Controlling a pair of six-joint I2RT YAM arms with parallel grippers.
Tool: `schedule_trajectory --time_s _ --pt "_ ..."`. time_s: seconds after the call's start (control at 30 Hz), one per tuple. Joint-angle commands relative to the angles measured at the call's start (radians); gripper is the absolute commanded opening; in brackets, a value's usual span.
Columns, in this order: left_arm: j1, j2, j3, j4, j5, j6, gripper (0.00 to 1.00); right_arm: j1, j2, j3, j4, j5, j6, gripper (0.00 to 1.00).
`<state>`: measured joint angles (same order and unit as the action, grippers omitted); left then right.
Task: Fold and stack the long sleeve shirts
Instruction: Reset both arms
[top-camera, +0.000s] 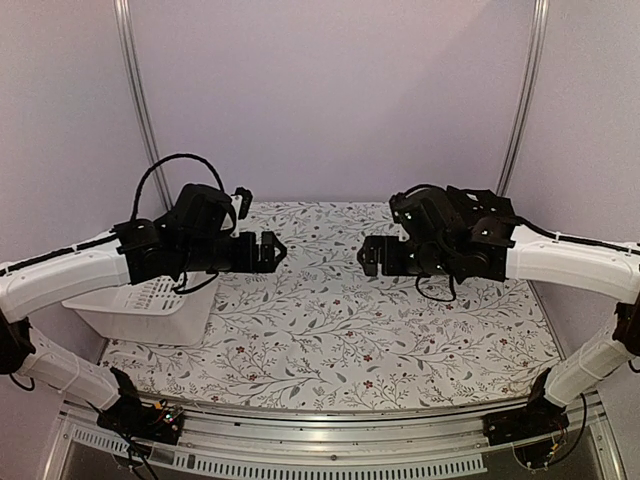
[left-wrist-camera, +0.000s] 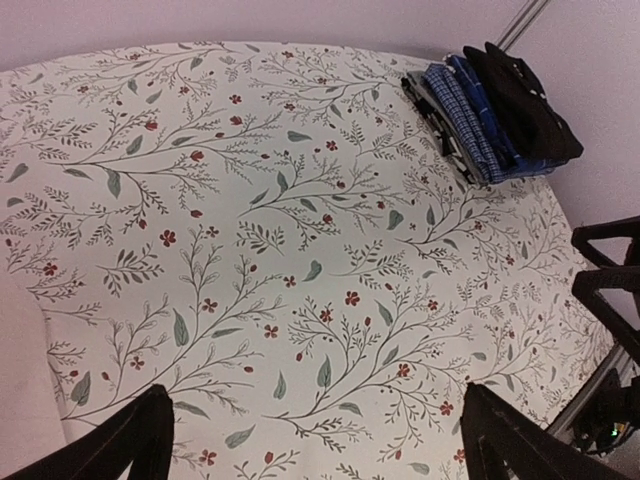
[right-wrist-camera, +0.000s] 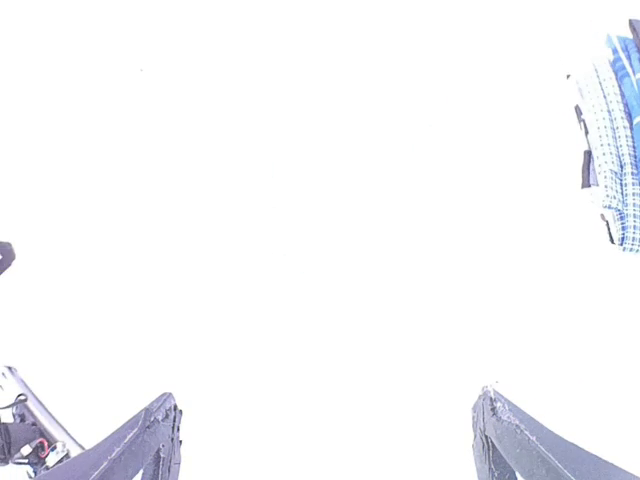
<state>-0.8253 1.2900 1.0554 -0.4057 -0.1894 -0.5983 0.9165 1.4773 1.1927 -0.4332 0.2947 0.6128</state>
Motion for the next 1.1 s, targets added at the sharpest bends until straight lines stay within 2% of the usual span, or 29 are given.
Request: schedule_trajectory --time_s 0.0,0.3,1.07 --pt "0.014 -0.046 -0.026 0.002 -0.025 0.0 1.0 0.031 -0.117 -0.071 0.099 0.076 0.0 0.99" --pt "0.015 -0.102 -0.065 0.025 -0.043 0.0 1.0 0.04 -0.281 -0.179 0.172 0.131 -0.023 0.99" --pt "0.015 -0.12 -0.074 0.016 -0.062 -0.001 1.0 0.039 -0.322 -0.202 0.175 0.178 -0.011 0.99"
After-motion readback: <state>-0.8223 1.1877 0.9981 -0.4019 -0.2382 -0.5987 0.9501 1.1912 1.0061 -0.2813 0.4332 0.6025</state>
